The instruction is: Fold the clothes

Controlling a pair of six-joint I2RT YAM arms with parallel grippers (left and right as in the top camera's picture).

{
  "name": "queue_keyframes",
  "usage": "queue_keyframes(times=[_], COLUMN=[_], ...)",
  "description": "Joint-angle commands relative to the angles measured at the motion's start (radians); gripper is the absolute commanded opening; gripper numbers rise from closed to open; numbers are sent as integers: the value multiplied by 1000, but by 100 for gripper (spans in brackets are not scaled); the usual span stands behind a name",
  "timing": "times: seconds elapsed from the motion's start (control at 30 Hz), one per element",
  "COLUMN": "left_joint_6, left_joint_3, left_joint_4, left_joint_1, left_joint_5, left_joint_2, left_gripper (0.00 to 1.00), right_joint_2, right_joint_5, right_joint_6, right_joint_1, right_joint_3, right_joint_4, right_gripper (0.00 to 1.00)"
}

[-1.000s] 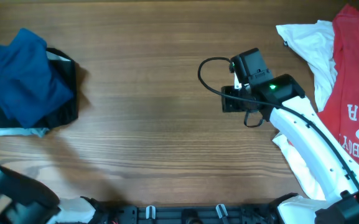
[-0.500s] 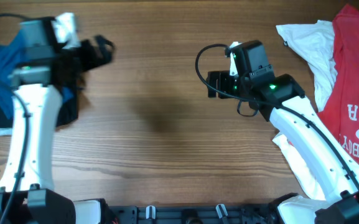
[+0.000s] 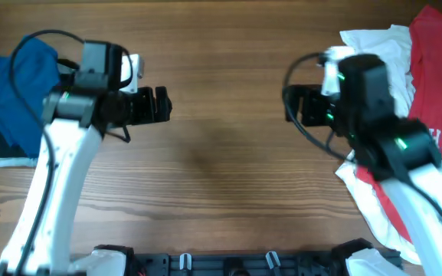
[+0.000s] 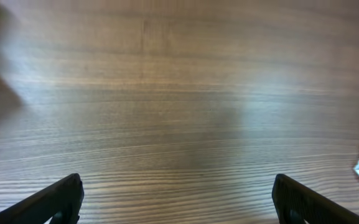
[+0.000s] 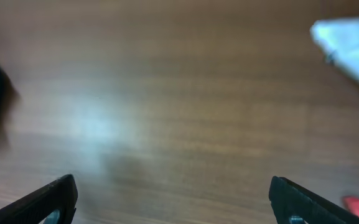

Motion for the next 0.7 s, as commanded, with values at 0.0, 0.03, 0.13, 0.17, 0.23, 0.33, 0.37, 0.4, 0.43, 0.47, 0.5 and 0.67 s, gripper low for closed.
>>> queue_keyframes(times=[0.0, 0.03, 0.13, 0.17, 0.23, 0.33, 0.37, 0.4, 0.43, 0.47, 0.5, 0.67], left_joint_6=[24, 23, 20, 21, 21, 21, 21, 21, 21, 21, 21, 21], left_joint_3=[-103, -131, -270, -304, -352, -374, -374, -374, -374, -374, -374, -374], left_joint_4=[63, 80, 165, 187, 217, 222, 221, 218, 213, 207, 201, 156], left_joint_1=[1, 1, 1, 1, 1, 1, 1, 1, 1, 1, 1, 1], left_joint_5=[-13, -14, -14, -18, -29, -35, -35, -35, -35, -35, -35, -35], left_joint_2=[-222, -262, -454, -505, -581, -653, -664, -674, -682, -686, -686, -681], left_gripper=[100, 100, 100, 100, 100, 100, 100, 100, 100, 100, 100, 100], right_joint_2=[-156, -204, -356, -407, -494, -575, -587, -593, -597, -597, -596, -586], right_joint_5=[63, 72, 119, 145, 167, 166, 166, 166, 166, 166, 166, 166], right_joint_6=[55, 72, 126, 146, 161, 161, 161, 161, 161, 161, 161, 161], right_joint_1=[0, 0, 0, 0, 0, 0, 0, 0, 0, 0, 0, 0], right_joint_3=[-61, -100, -222, -257, -307, -340, -341, -341, -341, -341, -341, -341], right_joint_4=[11, 18, 43, 44, 36, -23, -51, -72, -97, -124, -142, -175], right_gripper=[100, 100, 100, 100, 100, 100, 100, 100, 100, 100, 100, 100])
